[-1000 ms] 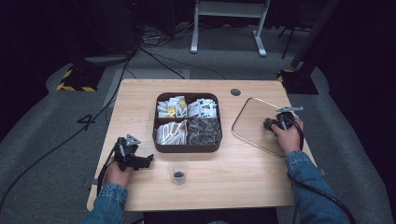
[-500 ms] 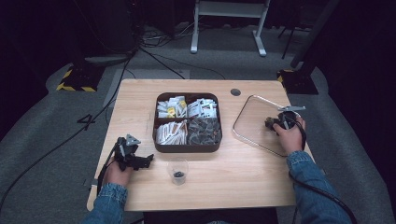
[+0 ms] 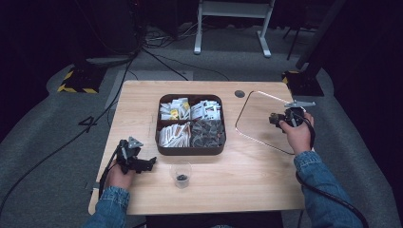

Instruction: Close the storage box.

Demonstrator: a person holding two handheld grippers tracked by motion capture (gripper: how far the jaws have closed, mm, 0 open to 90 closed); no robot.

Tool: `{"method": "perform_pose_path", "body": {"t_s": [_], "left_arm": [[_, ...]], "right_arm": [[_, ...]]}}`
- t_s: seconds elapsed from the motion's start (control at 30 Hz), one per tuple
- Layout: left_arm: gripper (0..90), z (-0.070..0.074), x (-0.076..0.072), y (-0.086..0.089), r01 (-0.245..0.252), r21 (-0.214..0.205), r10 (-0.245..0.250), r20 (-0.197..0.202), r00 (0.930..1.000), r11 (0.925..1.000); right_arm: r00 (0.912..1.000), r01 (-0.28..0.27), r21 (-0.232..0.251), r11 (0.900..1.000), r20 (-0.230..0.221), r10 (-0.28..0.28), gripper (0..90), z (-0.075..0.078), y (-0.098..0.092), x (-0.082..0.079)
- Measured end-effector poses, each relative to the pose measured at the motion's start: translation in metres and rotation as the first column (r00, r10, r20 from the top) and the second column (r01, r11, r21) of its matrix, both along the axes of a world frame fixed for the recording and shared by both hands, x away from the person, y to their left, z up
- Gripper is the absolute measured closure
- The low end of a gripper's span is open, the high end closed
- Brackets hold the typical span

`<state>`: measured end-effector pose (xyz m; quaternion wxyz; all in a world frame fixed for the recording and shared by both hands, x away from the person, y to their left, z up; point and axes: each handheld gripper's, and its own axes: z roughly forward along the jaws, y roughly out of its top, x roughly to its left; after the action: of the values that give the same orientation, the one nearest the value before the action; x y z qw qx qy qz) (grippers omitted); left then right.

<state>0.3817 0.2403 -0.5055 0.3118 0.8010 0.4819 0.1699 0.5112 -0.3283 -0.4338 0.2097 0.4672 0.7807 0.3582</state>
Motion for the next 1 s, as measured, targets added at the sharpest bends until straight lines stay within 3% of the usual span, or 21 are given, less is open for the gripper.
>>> {"method": "perform_pose_path", "body": {"t_s": [0.57, 1.0], "left_arm": [[0.0, 0.0, 0.0, -0.001, -0.018, 0.003, 0.018, 0.0, 0.9998, 0.9998], [0.0, 0.0, 0.0, -0.002, -0.019, 0.003, 0.019, 0.0, 0.9998, 0.9998]], "right_arm": [[0.9955, -0.089, 0.019, 0.9958, 0.033, 0.088, 58.8, 0.048, 0.027, -0.005], [0.9773, -0.209, 0.035, 0.9772, 0.042, 0.208, 58.8, 0.075, 0.074, -0.007]]}}
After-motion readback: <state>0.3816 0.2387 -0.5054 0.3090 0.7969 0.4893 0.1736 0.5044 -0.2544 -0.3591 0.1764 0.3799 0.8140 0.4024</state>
